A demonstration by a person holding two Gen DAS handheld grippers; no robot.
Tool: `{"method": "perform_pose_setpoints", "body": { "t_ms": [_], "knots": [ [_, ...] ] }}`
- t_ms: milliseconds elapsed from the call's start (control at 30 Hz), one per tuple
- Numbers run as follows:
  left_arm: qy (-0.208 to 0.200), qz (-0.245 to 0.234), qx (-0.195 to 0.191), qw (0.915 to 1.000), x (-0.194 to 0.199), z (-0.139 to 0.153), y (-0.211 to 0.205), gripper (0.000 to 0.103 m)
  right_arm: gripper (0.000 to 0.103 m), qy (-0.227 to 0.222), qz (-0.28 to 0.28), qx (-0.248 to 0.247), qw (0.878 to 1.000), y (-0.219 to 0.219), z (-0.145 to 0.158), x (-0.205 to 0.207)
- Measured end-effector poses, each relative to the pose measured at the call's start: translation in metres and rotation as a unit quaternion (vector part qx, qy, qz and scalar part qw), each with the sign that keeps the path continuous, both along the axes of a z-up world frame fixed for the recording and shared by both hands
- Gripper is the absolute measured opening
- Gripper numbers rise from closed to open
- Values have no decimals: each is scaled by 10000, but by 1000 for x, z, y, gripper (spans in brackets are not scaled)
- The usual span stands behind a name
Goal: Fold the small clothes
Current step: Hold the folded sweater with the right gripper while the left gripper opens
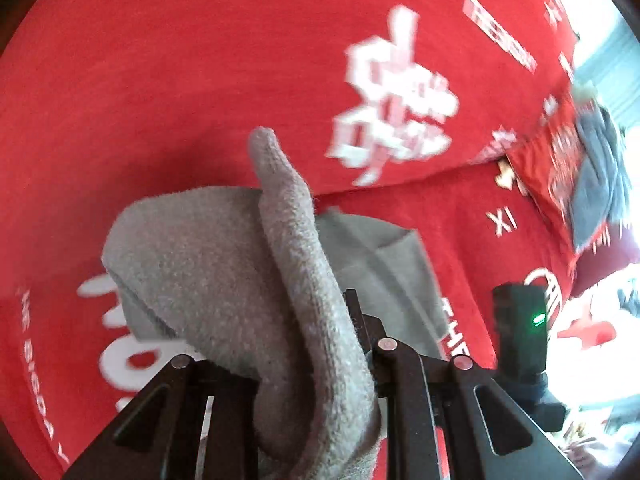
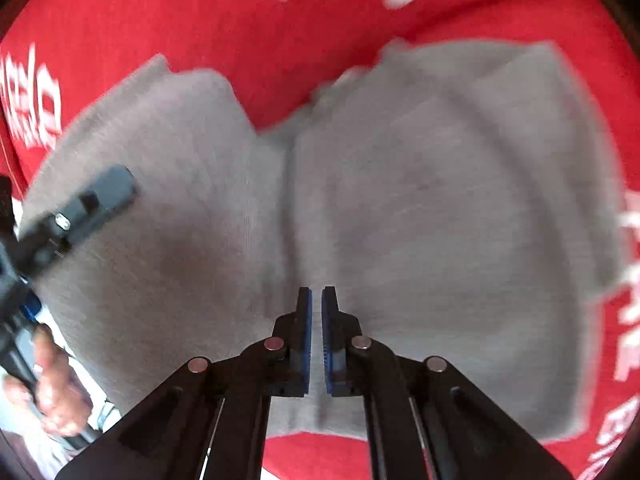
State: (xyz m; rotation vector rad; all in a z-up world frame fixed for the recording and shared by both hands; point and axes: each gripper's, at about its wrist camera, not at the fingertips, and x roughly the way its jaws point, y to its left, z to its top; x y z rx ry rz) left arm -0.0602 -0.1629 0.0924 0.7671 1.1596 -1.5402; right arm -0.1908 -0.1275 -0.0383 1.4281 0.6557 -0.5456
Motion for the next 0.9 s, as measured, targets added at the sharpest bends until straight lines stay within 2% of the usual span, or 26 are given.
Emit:
{"method": "perform_pose_setpoints", "body": {
  "t_ms": [133,233,300,333,400,433,467,533,600,800,867,900],
  "knots": [
    [-121,-487,292,9983,-60,-37,-27,22,9,-173,-629,249,9976,-5,-10,-59],
    [-528,-796,517,9941,-93,-70,-36,23,9,-381,-782,614,9943,-1,-32,-78],
    [-675,-846,480,9930,-103,-77,-34,23,9,-498,-878,811,9916,-2,-48,-85],
    [-733,-858,425,9927,-104,-78,-31,27,9,-588,-929,866,9902,-1,-53,-88],
    [-684,-919,264,9931,-105,-73,-25,46,9,-810,-1070,970,9862,1,-60,-91],
    [-643,-960,153,9932,-108,-69,-22,61,9,-868,-1110,1007,9849,1,-62,-92],
    [-686,-1020,-18,9924,-112,-63,-19,68,9,-927,-1146,1058,9834,1,-66,-95],
    [-920,-1261,-317,9872,-129,-54,-21,71,9,-1004,-1186,1139,9813,-2,-71,-103],
    [-994,-1518,-376,9827,-146,-51,-24,71,9,-1004,-1213,1189,9803,-1,-77,-122],
    [-384,-1749,-602,9820,-160,-24,-22,71,11,-1277,-1478,1426,9703,-12,-86,-168],
    [-370,-1694,-680,9825,-161,-15,-18,71,14,-1440,-1647,1509,9640,-11,-91,-177],
    [-388,-1613,-685,9838,-155,-12,-15,71,18,-1532,-1742,1543,9604,-10,-92,-181]
  ]
}}
